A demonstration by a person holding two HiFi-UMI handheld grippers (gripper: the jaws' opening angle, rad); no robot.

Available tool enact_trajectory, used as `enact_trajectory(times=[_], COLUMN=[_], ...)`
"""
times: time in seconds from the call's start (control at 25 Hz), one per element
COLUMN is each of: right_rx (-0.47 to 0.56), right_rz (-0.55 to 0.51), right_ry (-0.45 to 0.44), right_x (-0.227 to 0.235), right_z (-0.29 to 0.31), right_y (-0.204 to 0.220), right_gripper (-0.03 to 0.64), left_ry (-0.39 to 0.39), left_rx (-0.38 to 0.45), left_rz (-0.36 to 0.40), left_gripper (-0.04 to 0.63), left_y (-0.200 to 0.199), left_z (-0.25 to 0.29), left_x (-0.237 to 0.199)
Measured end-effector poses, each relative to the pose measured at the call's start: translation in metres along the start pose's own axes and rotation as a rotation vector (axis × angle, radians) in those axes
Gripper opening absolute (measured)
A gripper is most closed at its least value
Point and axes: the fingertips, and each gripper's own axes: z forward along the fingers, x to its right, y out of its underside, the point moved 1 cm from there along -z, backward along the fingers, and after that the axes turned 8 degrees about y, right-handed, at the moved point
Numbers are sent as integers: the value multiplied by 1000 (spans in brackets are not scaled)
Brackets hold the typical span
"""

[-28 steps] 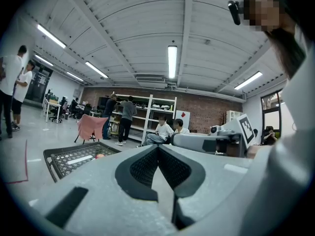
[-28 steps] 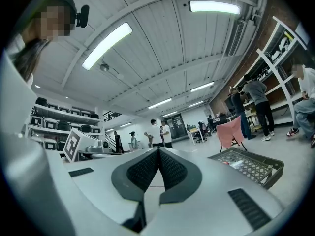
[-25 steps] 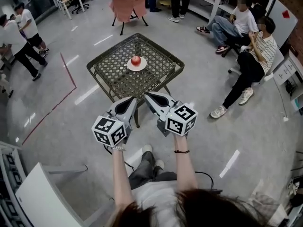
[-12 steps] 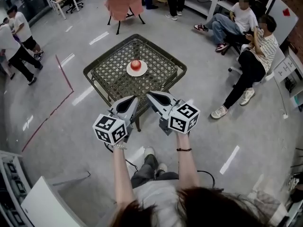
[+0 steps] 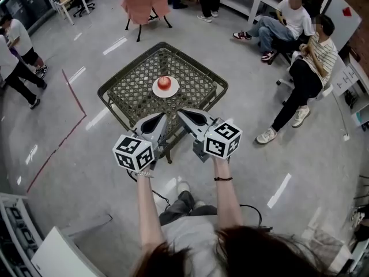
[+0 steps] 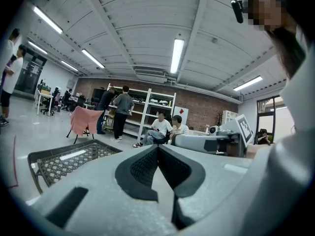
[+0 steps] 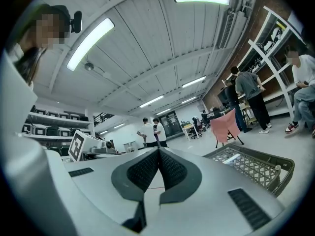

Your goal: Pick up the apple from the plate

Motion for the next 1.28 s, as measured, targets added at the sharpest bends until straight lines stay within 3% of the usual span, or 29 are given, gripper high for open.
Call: enact_trajectory(times=[0.4, 1.28], right_rx=[8, -75], right_rz=[20, 52], right_ry=[35, 15], right_x=[20, 82], right_z=[30, 74], right_y=[1, 7], right_gripper=[9, 9], left_ry=[21, -48], left_rx=[-22, -49], left_rz=[6, -40], left_gripper=[11, 11], left_y=[-2, 7], left_z=[12, 59], left_x=[-31, -88])
